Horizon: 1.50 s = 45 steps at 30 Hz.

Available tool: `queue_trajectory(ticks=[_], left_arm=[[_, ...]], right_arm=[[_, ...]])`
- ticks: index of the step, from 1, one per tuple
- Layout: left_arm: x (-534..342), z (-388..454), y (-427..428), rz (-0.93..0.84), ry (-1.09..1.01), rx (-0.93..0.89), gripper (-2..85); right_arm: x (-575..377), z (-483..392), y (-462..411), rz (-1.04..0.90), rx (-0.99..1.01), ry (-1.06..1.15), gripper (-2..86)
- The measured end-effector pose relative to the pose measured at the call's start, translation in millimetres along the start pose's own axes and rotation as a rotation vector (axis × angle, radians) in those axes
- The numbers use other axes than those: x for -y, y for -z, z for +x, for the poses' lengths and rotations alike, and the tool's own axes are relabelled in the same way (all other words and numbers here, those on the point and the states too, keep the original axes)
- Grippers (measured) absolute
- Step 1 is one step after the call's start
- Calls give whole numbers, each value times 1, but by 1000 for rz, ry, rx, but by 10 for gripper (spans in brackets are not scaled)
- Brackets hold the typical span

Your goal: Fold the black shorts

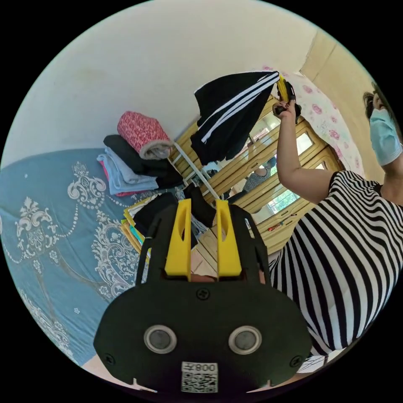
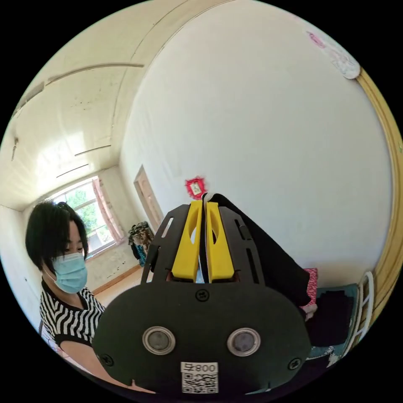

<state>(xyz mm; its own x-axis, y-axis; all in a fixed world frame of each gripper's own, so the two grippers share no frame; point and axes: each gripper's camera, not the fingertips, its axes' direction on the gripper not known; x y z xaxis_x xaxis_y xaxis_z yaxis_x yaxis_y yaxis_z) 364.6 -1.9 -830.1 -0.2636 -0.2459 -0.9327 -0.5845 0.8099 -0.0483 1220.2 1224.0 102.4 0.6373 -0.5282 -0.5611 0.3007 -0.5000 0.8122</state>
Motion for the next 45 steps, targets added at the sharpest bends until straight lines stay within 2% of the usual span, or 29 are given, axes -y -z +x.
queue_trajectory(ticks=[8, 11, 14, 17, 19, 24, 30, 32, 35, 39, 45], left_arm=[[-43, 69, 173, 326, -188, 134, 123], [-69, 77, 220, 392, -167, 94, 111], [-98, 83, 254, 412, -122, 147, 102], [-125, 86, 283, 470, -75, 59, 98], [-139, 89, 296, 489, -48, 70, 96], [-156, 111, 295, 398, -42, 58, 98], [-167, 146, 272, 266, -47, 124, 91], [-173, 161, 269, 238, -43, 168, 64], [-182, 181, 272, 243, -26, 254, 26], [-200, 202, 284, 261, 27, 299, 14], [-243, 249, 324, 304, 158, 467, 8]], right_arm=[[-37, -154, -96, -113, 298, 19, 10], [-55, -193, -134, -151, 376, 8, 10], [-72, -222, -172, -183, 468, -16, 10], [-86, -245, -210, -231, 505, -37, 11], [-94, -258, -232, -268, 522, -39, 11], [-112, -286, -285, -355, 539, -37, 12], [-134, -294, -329, -378, 575, -75, 13], [-144, -290, -341, -374, 589, -99, 14], [-155, -284, -355, -375, 591, -112, 14], [-170, -268, -371, -385, 582, -141, 14], [-215, -226, -410, -488, 499, -223, 14]])
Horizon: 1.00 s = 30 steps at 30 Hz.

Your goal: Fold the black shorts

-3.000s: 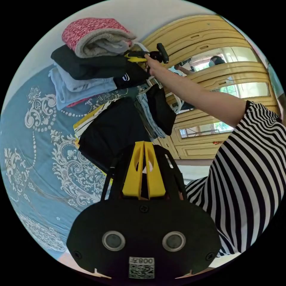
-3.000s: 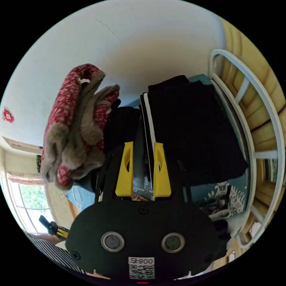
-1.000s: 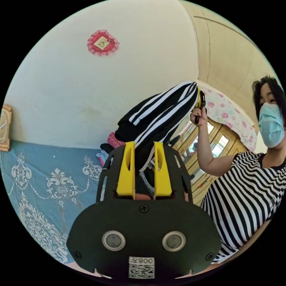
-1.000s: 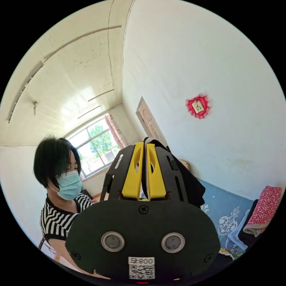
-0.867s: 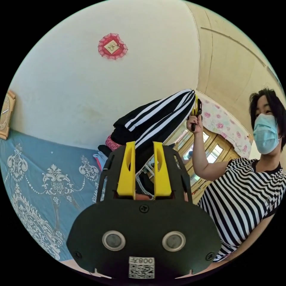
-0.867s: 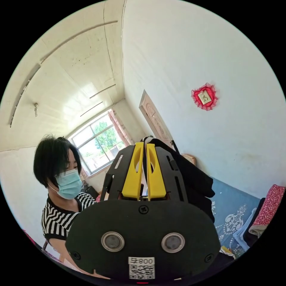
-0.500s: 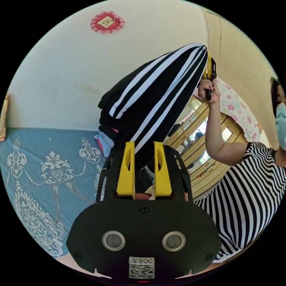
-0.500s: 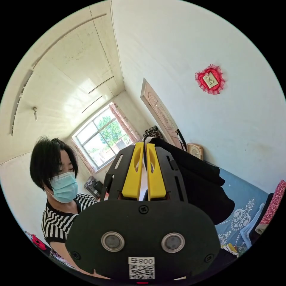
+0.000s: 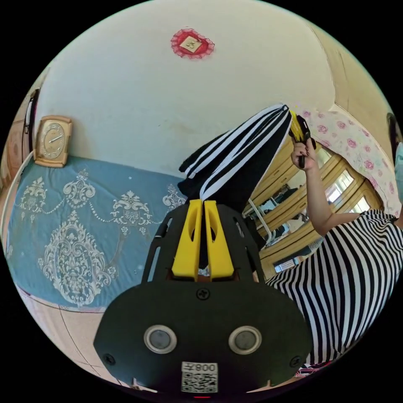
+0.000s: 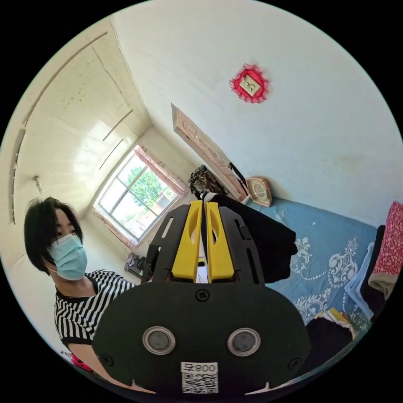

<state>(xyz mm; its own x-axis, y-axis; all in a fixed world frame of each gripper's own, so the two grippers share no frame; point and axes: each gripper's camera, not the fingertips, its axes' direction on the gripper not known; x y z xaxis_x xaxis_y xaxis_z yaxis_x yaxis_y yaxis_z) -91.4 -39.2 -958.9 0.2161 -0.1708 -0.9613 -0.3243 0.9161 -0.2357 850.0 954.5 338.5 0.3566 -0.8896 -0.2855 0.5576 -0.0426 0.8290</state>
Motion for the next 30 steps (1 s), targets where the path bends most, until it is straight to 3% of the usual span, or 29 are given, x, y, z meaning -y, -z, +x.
queue_trajectory(ticks=[5, 8, 14, 21, 25, 30], left_arm=[[-10, 19, 61, 7, 100, 234, 6], [2, 41, 88, 0, 75, 356, 5], [41, 106, 125, -42, -131, 545, 5], [70, 143, 164, 20, -268, 583, 6], [75, 120, 172, -57, -242, 581, 6], [75, 71, 168, -162, -155, 367, 6]], right_arm=[[-31, 94, -44, -86, 71, -246, 14], [-44, 136, -60, -40, 145, -341, 14], [-47, 144, -66, 51, 215, -258, 14], [-85, 150, -79, 30, 96, -307, 15], [-157, 199, -133, -91, 55, -640, 19], [-251, 237, -206, -199, 41, -1017, 28]])
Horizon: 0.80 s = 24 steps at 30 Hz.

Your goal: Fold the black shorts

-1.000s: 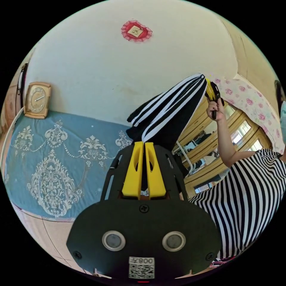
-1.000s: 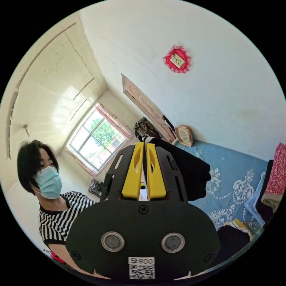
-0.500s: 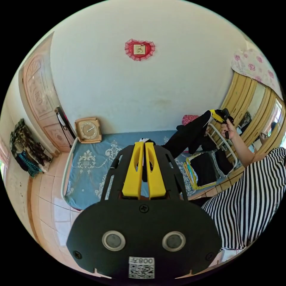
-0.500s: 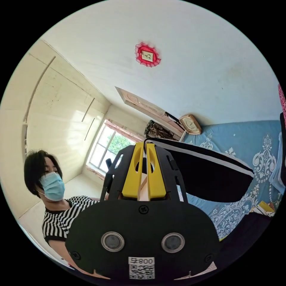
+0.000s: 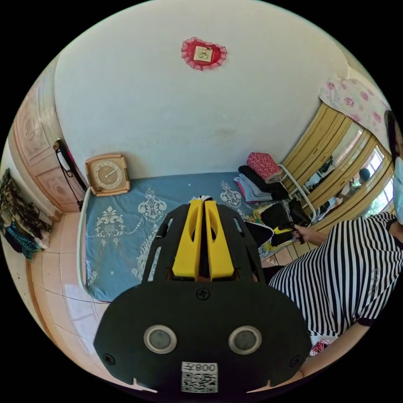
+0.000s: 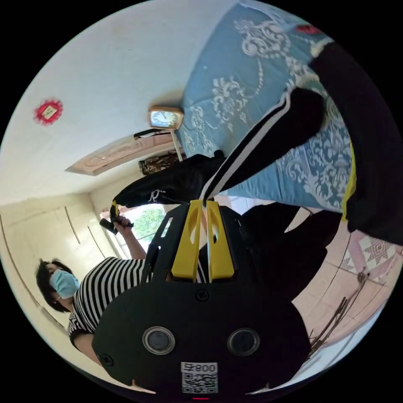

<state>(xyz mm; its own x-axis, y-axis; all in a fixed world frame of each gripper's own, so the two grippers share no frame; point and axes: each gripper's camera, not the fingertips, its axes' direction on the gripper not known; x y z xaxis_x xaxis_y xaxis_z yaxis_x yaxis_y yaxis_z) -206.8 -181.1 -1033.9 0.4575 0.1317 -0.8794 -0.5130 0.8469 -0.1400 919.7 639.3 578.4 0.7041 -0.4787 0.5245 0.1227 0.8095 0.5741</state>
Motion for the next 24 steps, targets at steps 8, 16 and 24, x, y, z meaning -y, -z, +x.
queue_trajectory(ticks=[8, 16, 24], left_arm=[[21, -1, -4, -138, -301, -149, 6], [27, 23, 20, -153, -478, -133, 6], [24, 40, 39, -153, -550, -57, 8]], right_arm=[[-10, -77, -115, -70, -90, 281, 85], [-60, -283, -206, -211, -129, 1122, 115], [-141, -349, -261, -300, -299, 1438, 96]])
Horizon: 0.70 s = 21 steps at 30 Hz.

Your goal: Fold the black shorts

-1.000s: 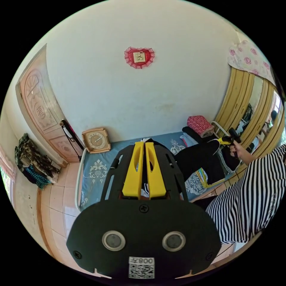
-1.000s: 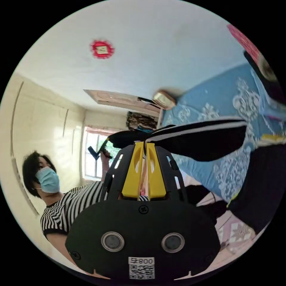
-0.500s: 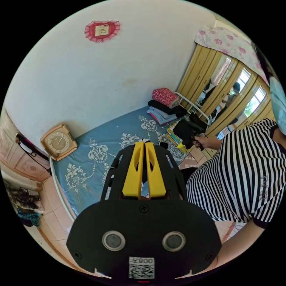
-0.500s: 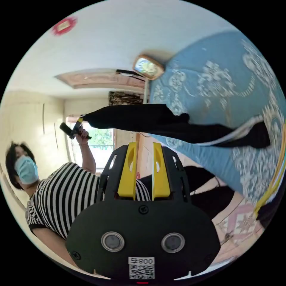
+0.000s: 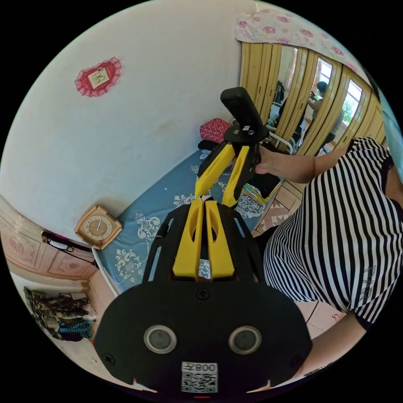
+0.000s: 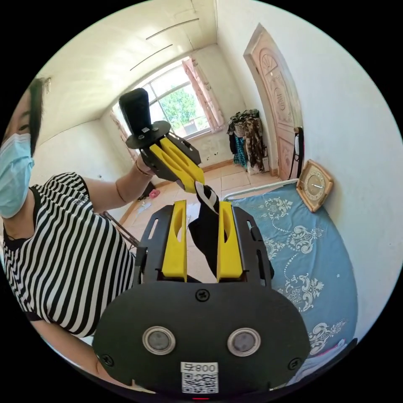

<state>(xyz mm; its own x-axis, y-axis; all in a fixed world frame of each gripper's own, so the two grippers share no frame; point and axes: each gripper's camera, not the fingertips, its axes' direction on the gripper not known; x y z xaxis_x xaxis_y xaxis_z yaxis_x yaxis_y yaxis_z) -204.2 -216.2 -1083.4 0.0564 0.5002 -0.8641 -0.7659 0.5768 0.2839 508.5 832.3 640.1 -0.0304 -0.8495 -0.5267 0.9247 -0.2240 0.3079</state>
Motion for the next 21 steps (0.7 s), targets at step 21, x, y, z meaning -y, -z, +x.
queue_trajectory(ticks=[21], left_arm=[[-253, -135, -119, 443, 766, -565, 167]], right_arm=[[61, -146, 67, 0, -149, 150, 22]])
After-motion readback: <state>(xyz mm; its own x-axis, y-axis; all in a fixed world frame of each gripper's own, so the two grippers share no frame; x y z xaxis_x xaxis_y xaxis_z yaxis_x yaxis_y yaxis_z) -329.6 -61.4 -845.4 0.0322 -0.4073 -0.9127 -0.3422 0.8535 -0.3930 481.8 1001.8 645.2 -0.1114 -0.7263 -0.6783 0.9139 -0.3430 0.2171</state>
